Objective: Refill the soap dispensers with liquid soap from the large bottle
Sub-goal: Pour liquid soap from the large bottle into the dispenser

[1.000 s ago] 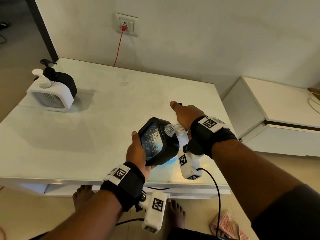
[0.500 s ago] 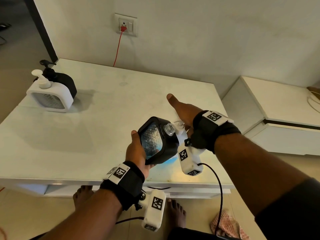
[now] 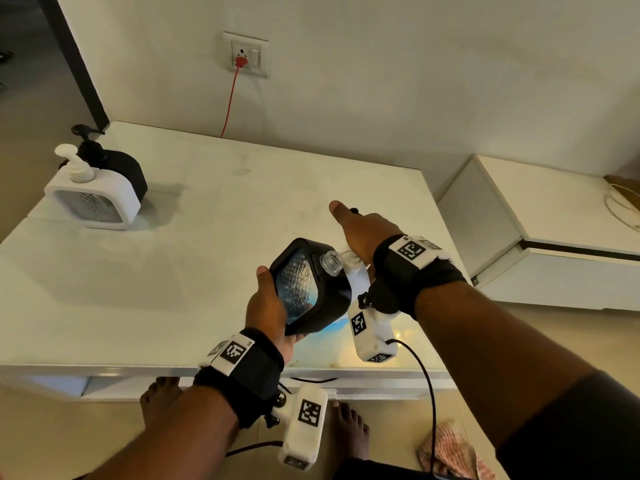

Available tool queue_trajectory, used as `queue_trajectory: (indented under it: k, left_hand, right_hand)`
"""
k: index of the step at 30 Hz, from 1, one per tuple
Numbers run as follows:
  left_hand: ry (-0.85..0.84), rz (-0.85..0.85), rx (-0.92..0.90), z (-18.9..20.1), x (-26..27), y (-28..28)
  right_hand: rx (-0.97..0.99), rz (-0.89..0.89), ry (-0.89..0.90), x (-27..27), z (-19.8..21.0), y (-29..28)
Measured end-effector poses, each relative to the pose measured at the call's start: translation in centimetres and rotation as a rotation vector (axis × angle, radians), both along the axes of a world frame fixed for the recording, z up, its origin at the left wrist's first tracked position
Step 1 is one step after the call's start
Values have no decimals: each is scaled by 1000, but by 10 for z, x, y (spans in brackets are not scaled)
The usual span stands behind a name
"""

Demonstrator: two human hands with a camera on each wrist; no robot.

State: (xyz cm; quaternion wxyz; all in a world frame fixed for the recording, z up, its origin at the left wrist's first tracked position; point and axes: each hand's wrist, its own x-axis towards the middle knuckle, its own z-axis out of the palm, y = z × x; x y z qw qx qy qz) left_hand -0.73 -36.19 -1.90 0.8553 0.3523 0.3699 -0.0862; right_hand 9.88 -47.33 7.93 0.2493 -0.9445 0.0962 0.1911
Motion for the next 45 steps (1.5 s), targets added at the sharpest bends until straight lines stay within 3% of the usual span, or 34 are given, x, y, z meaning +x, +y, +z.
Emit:
queue_trajectory:
  k: [6, 19, 27, 37, 45]
  left_hand:
    - [2, 9, -1, 1, 1, 1]
    - [18, 7, 25, 0, 1, -1]
    - [9, 8, 16, 0, 2, 1]
    - [13, -4, 21, 0, 0, 1]
    - [25, 0, 18, -1, 1, 3]
  right_hand:
    - [151, 27, 76, -9, 20, 1]
    - [-32, -32, -40, 2, -6, -1]
    - [120, 11, 48, 0, 11, 0]
    - [13, -73, -18, 1, -5, -1]
    - [23, -11, -6, 1, 0, 2]
